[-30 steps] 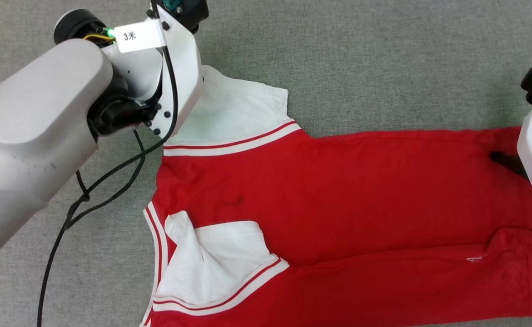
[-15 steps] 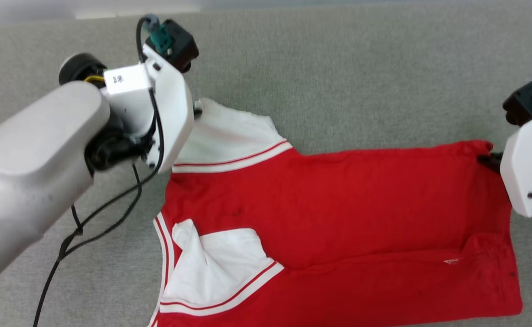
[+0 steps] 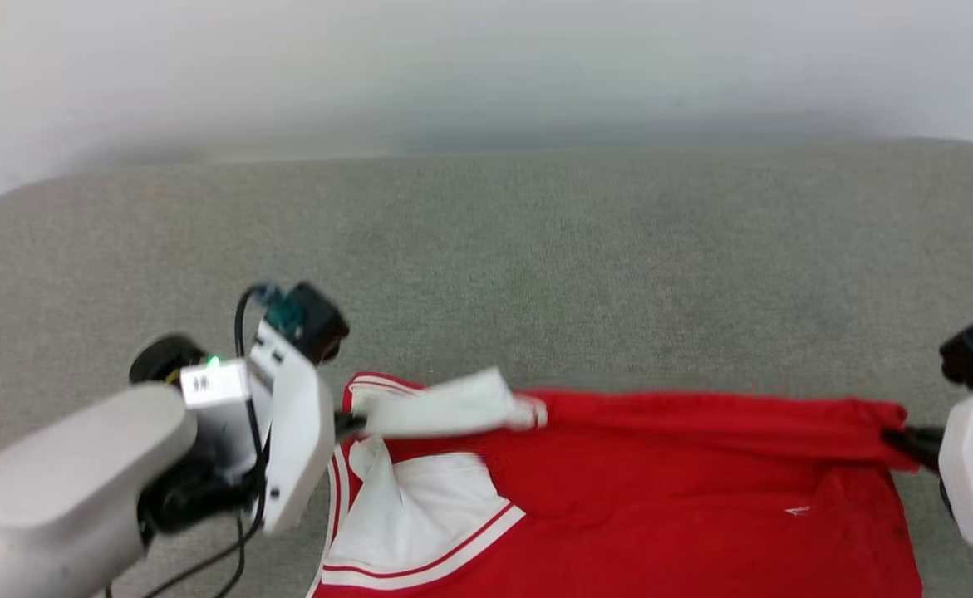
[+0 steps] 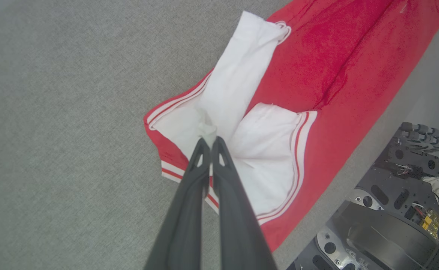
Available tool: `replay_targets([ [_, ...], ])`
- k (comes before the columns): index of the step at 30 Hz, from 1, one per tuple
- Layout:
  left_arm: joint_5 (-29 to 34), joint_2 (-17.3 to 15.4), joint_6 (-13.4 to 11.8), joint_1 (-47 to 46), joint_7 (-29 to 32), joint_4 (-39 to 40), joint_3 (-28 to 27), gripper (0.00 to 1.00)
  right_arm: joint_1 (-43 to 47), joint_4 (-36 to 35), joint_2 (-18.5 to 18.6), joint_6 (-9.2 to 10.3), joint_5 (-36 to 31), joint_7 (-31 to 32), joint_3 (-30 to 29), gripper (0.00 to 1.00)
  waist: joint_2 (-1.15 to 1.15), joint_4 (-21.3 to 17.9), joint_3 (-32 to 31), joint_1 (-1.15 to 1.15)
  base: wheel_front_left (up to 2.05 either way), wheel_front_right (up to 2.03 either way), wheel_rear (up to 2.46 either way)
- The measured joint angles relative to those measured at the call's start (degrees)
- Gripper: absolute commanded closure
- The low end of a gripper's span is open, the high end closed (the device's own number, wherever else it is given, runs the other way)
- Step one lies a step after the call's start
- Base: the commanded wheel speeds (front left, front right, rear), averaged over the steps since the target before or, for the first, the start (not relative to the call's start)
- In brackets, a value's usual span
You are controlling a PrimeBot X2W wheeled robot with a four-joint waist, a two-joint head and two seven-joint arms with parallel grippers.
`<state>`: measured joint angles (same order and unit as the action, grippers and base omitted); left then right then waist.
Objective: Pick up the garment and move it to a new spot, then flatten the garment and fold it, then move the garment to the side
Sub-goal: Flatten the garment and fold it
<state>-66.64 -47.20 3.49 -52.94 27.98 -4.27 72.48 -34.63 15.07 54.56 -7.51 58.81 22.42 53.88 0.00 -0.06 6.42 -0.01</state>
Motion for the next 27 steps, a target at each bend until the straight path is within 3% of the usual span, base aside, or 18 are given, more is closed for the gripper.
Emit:
replay_targets([
  [9,-0.9,-4.1,-3.5,13.4,-0.7,5.5,0.7,1.0,9.7,0.0,0.5,0.0,0.6,-3.9,-0.1,1.0,0.0,0.4,-1.9,0.0,0.0,0.0,0.0],
  [16,-0.5,-2.5,-3.7,19.3,-2.1,2.4,0.9,1.0,12.8,3.2,-3.4,0.0,0.0,-5.8,0.2,1.0,0.0,0.3,-0.8,0.0,0.0,0.0,0.0],
  [17,-0.5,-2.0,-3.7,19.8,-2.5,1.8,0.9,0.55,12.9,3.7,-3.9,0.0,0.1,-5.9,0.2,1.0,0.0,0.2,-0.7,0.0,0.0,0.0,0.0],
  [18,-0.5,-1.4,-3.7,20.2,-3.4,1.1,0.8,0.0,13.2,4.1,-4.3,0.0,0.2,-6.5,0.1,0.65,0.0,0.2,-0.7,0.01,0.0,0.0,0.0],
  [19,-0.5,-0.9,-3.7,20.4,-4.5,0.8,0.7,0.0,13.4,4.4,-4.6,0.0,0.1,-7.4,-0.1,0.0,0.0,0.1,-0.8,0.0,0.0,0.0,0.0],
  [23,1.3,-1.2,-4.7,21.0,-9.4,0.9,-0.7,0.0,13.3,3.3,-4.0,0.0,-0.3,-10.4,-1.6,0.0,0.0,-0.2,-1.8,0.0,0.0,0.0,0.0],
  [27,3.4,-2.2,-8.3,22.6,-18.7,2.9,-3.9,0.0,13.4,0.4,-1.3,0.01,0.3,-13.4,-4.6,0.0,0.0,-0.3,-3.4,0.0,0.0,0.0,0.0],
])
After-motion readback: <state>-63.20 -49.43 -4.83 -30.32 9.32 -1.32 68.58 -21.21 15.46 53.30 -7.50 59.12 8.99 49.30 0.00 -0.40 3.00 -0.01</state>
